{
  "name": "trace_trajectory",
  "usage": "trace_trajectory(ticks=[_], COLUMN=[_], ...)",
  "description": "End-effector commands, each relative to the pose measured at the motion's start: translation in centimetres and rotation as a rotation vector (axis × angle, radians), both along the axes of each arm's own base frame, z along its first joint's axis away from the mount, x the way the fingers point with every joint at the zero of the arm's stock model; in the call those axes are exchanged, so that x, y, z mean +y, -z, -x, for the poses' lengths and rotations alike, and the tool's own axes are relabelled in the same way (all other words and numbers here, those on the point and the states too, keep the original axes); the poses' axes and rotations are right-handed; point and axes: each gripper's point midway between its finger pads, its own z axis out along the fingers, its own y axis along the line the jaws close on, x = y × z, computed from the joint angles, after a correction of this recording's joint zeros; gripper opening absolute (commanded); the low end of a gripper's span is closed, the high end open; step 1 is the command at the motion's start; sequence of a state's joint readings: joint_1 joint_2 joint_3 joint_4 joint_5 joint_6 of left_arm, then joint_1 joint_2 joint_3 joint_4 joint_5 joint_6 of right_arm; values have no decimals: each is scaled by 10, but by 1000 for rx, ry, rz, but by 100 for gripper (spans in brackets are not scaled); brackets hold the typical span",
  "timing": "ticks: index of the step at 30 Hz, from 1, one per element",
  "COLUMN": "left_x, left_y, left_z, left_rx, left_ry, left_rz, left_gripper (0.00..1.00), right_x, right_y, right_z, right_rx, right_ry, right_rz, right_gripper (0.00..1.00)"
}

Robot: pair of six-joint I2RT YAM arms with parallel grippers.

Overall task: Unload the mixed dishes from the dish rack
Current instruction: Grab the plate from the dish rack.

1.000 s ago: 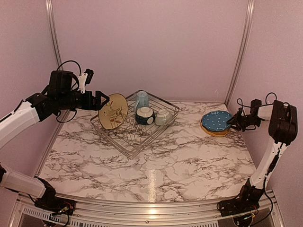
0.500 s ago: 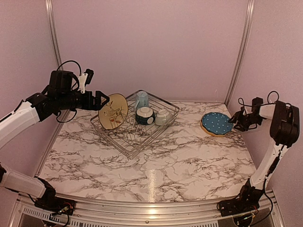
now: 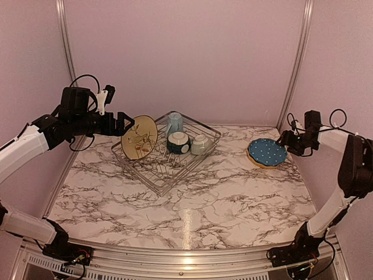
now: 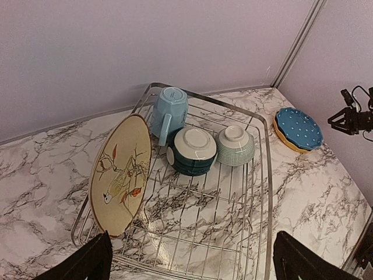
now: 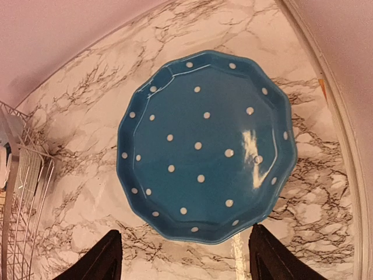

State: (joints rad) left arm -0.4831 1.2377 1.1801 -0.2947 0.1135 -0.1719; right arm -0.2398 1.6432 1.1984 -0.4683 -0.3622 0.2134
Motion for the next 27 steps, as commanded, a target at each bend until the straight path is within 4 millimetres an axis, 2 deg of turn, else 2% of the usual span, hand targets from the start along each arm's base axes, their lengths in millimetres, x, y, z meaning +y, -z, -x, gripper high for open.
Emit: trace_trajectory(ticks=[1, 5, 10, 17, 23, 27], left_x=[9, 22, 42, 35, 38, 37], left_y=[8, 22, 56, 104, 123, 130], left_z=[-8, -19, -43, -63, -84, -96], left_rx=[6, 20, 127, 280, 305, 289], left_ry=[-49, -126, -235, -255, -307, -298], left_rz=[-29, -94, -190, -237, -293, -314], left_gripper=[99, 99, 99, 97, 93, 87], right_x=[29, 53, 76, 81, 81, 85], right_y=[-24, -44, -73, -101, -118, -128], right_z=[11, 21, 30, 45, 60, 64], right_rx=[-96, -182, -291, -379, -462, -504], right_ry=[-52, -106, -171, -186, -185, -206], right_rz=[63, 12, -108, -113, -86, -88], right_gripper=[72, 75, 76, 80, 84, 85])
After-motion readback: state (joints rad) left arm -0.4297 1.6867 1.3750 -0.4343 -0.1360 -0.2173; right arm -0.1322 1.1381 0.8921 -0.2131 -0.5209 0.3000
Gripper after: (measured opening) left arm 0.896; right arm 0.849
